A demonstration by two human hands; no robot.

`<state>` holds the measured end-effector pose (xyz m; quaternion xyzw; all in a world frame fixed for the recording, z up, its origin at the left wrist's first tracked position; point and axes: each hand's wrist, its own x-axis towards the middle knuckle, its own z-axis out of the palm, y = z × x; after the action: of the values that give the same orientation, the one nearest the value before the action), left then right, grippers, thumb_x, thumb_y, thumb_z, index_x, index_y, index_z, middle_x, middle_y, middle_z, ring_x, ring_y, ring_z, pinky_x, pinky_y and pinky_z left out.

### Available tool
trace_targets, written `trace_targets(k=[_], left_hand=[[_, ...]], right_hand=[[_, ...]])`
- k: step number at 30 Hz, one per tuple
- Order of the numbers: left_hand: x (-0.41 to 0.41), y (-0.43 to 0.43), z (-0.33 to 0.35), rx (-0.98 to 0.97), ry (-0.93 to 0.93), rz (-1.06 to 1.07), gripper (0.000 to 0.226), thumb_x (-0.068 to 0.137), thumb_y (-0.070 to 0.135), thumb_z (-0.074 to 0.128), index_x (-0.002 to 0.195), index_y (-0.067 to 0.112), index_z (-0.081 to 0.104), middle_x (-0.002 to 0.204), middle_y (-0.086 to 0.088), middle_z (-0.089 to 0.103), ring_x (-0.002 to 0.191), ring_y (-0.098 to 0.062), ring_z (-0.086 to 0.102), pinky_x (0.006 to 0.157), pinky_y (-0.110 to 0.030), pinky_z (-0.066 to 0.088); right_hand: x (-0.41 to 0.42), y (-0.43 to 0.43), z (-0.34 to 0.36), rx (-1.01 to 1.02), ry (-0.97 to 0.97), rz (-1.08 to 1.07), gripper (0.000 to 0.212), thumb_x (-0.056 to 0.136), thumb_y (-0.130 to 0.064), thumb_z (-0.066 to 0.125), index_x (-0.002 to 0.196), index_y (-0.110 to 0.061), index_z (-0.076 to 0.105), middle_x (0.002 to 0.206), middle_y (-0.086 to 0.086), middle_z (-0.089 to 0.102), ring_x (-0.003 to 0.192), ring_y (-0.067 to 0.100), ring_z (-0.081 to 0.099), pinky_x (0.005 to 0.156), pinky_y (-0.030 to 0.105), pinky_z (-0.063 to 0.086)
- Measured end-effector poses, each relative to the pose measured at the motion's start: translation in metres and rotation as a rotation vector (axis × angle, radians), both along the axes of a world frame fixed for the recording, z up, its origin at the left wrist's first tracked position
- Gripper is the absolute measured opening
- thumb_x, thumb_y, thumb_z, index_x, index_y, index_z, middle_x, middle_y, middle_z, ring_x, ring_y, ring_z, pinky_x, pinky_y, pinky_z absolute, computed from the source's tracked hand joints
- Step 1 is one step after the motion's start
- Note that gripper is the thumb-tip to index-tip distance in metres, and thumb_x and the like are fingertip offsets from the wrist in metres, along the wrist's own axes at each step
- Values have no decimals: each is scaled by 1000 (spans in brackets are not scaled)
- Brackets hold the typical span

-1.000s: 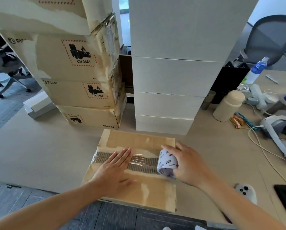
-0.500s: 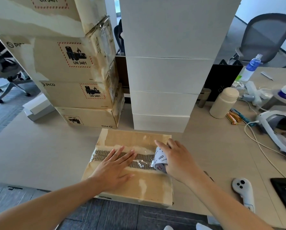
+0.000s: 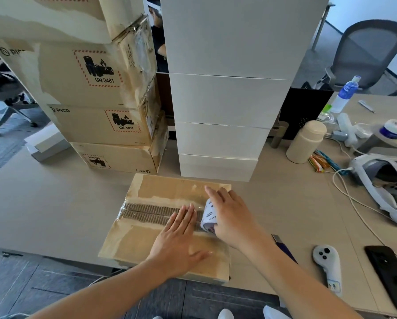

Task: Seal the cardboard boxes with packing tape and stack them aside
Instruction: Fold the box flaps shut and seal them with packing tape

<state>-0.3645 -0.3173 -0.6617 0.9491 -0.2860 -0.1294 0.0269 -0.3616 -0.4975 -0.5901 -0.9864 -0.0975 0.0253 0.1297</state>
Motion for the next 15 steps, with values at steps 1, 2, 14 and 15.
trace_targets(k=[1, 2, 14, 15], left_hand=[[1, 0, -1, 12, 3, -3, 107, 84, 88, 12, 152, 14, -24, 158, 0, -34, 144, -14, -35, 123, -36, -12], [1, 0, -1, 18, 6, -4, 106, 84, 88, 11, 152, 14, -23, 158, 0, -34, 144, -14, -34, 123, -37, -10], [3, -3, 10, 2, 67, -32, 107, 89, 82, 24, 150, 12, -29, 154, -5, -41, 141, -16, -39, 124, -38, -8], [3, -2, 10, -13, 70, 22, 114, 85, 86, 26, 147, 11, -34, 151, -5, -45, 139, -15, -42, 123, -38, -12]], right_hand=[[0, 0, -1, 15, -15, 2, 83, 84, -25, 66, 151, -21, 17, 141, 2, 34, 122, 25, 38, 105, 34, 33], [0, -1, -1, 37, -25, 2, 82, 83, -25, 68, 149, -20, 19, 141, 1, 34, 122, 25, 38, 105, 34, 33], [-22, -23, -21, 437, -100, -105, 71, 76, -23, 76, 135, -23, 36, 127, -9, 40, 112, 10, 46, 89, 24, 47], [-23, -25, -24, 461, -96, -116, 72, 76, -22, 77, 135, -24, 36, 127, -10, 40, 112, 10, 48, 87, 25, 49]])
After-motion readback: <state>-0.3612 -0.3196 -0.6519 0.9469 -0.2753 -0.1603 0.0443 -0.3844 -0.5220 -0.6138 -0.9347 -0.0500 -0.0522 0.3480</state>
